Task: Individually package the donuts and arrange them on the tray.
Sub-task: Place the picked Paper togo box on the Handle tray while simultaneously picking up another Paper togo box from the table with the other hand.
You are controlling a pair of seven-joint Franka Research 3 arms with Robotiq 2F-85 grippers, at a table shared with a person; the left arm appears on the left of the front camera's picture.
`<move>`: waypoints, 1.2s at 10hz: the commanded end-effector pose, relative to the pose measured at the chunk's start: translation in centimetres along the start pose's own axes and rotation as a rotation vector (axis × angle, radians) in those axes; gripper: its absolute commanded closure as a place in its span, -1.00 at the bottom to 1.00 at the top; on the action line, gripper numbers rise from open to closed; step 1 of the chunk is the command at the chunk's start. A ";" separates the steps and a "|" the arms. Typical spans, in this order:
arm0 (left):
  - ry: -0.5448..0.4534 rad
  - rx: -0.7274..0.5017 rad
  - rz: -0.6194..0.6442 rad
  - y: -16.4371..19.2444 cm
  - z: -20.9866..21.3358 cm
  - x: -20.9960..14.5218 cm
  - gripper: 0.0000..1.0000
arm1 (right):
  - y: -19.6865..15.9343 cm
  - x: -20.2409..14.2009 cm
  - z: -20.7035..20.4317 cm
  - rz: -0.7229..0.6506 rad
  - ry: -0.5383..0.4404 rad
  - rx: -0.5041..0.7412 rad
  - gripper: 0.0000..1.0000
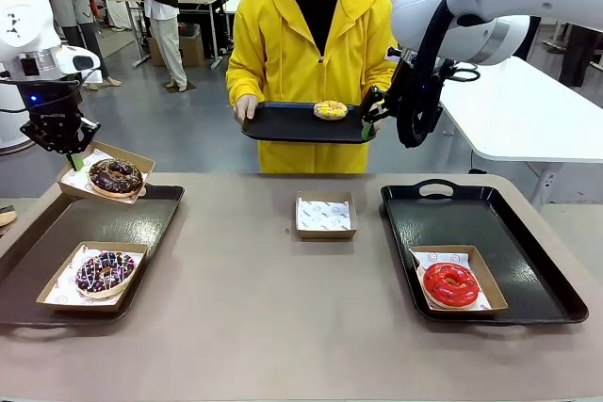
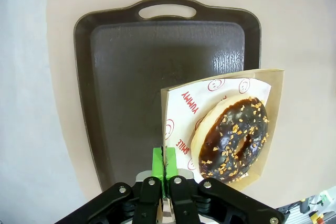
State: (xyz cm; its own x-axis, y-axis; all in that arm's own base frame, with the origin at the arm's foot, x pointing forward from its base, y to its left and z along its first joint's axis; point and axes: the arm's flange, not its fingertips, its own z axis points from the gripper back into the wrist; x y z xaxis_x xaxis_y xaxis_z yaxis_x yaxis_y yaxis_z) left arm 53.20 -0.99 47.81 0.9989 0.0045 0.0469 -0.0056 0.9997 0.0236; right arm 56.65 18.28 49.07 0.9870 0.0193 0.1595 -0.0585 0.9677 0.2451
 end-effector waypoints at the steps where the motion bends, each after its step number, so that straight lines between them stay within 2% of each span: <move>1: 0.006 0.001 0.000 0.0 0.4 -0.2 0.98 | -0.2 -0.2 -0.2 -0.005 0.007 0.004 -1.00; 7: 0.000 0.000 0.000 0.0 0.0 0.0 0.98 | 0.0 0.0 0.0 0.000 0.001 0.000 -1.00; 8: 0.026 -0.001 -0.030 -0.2 -0.5 0.8 0.98 | 0.9 -0.6 -1.2 0.062 0.025 -0.024 -1.00; 12: 0.084 -0.019 -0.034 0.1 -3.0 2.2 0.98 | 3.1 -0.5 -7.5 0.138 0.072 -0.114 -1.00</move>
State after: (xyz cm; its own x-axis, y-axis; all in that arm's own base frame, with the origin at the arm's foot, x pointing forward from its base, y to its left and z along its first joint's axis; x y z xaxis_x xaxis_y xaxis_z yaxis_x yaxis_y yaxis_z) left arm 54.80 -1.28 44.46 0.9998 -0.0099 -0.0171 0.0103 0.9997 0.0231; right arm 56.32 22.81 43.64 0.9812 0.1617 0.1055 -0.1770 0.9716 0.1573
